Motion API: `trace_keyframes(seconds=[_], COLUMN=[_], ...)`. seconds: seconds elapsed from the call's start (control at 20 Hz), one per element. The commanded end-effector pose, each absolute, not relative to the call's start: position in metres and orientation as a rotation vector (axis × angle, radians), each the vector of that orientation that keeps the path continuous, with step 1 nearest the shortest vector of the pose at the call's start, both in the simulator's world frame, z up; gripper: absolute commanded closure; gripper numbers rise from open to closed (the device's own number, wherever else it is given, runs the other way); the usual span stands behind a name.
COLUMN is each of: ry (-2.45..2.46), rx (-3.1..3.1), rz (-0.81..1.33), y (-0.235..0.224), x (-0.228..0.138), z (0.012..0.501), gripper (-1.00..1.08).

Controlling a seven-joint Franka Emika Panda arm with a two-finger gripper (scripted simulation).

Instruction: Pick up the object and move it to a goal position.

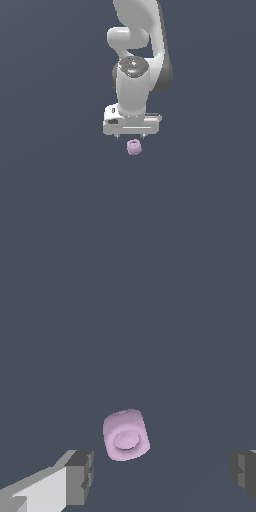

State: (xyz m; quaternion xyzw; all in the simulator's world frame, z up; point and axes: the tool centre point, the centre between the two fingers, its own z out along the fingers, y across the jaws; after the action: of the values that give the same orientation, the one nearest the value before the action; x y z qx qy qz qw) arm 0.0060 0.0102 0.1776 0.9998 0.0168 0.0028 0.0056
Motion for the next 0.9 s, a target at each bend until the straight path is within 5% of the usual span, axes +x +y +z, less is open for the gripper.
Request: trace_keyframes(seconds=[0.0,0.85], ry=[0.053,0.002], rx=[3.13,3.108], rz=[0.009,-0.051], y=[0.01,-0.021], x=[0.006,-0.004], z=[0.178,0.165], gripper=[-0.92,-0.92])
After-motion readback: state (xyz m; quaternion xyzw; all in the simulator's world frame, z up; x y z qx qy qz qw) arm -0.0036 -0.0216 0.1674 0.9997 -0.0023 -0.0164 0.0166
